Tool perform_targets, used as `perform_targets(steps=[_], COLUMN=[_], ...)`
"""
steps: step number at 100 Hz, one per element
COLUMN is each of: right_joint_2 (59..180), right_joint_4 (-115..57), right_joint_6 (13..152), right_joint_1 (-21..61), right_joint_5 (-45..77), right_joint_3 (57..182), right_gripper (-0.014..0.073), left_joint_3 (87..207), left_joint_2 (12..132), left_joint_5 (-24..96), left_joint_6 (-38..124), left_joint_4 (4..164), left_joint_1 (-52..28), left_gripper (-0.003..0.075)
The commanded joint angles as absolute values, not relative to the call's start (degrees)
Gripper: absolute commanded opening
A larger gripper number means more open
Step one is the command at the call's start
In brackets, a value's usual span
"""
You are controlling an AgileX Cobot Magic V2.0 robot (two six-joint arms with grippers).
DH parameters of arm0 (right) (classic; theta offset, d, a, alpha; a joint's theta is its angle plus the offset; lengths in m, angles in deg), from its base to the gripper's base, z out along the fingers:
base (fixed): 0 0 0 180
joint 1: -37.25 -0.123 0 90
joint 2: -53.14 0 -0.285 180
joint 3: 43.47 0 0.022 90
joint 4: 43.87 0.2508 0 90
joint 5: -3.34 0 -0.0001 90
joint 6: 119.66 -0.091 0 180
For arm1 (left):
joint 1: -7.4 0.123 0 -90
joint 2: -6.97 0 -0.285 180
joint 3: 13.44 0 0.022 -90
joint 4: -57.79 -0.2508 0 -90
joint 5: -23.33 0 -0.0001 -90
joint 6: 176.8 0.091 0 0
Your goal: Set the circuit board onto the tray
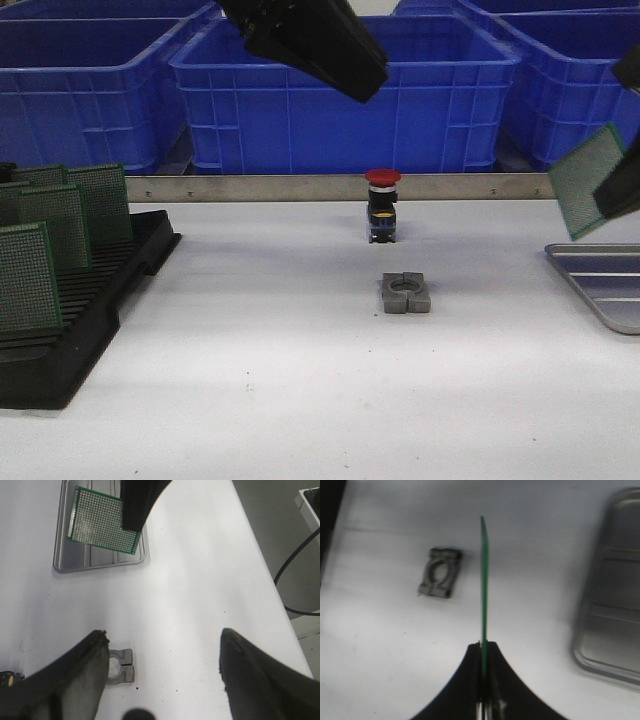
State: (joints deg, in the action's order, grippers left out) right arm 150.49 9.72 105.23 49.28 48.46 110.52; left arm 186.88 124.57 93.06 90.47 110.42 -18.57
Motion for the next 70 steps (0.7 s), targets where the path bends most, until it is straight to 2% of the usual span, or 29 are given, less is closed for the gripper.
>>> perform_targets(steps=[1, 16, 24, 31, 45, 49, 53, 70], right_joint_2=[152.06, 156.17, 157.11, 157.13, 157.13, 157.13, 157.13, 157.13], right_joint_4=[11.30, 11.43, 11.31, 11.03, 9.33, 9.21, 9.16, 9.15], right_joint_6=[104.26, 104.26, 104.39, 104.44, 104.44, 104.44, 104.44, 104.44], right_joint_1=[53.38, 55.82, 55.94, 56.06, 56.32, 56.32, 56.32, 56.32], right_joint_5=[48.13, 43.27, 40.35, 38.05, 35.29, 35.41, 35.42, 35.91], right_joint_3=[112.18, 112.37, 112.37, 112.37, 112.60, 112.82, 112.84, 112.84], right_gripper=[-0.0069, -0.0062, 0.0012, 0.0153, 0.0547, 0.0627, 0.0666, 0.0630], left_joint_3=[188.78, 188.78, 188.78, 188.78, 188.78, 188.78, 188.78, 188.78], left_joint_2=[121.14, 121.14, 121.14, 121.14, 121.14, 121.14, 121.14, 121.03], left_joint_5=[93.30, 93.48, 93.48, 93.48, 93.48, 93.64, 93.63, 93.52], left_joint_6=[89.97, 89.97, 89.97, 89.97, 89.97, 89.97, 89.97, 89.97], left_joint_4=[114.42, 114.42, 114.42, 114.31, 113.59, 113.30, 112.88, 109.80], left_joint_1=[-18.89, -18.89, -18.89, -18.89, -18.24, -17.56, -16.89, -11.12], left_gripper=[0.0451, 0.0451, 0.0451, 0.0451, 0.0451, 0.0451, 0.0451, 0.0451])
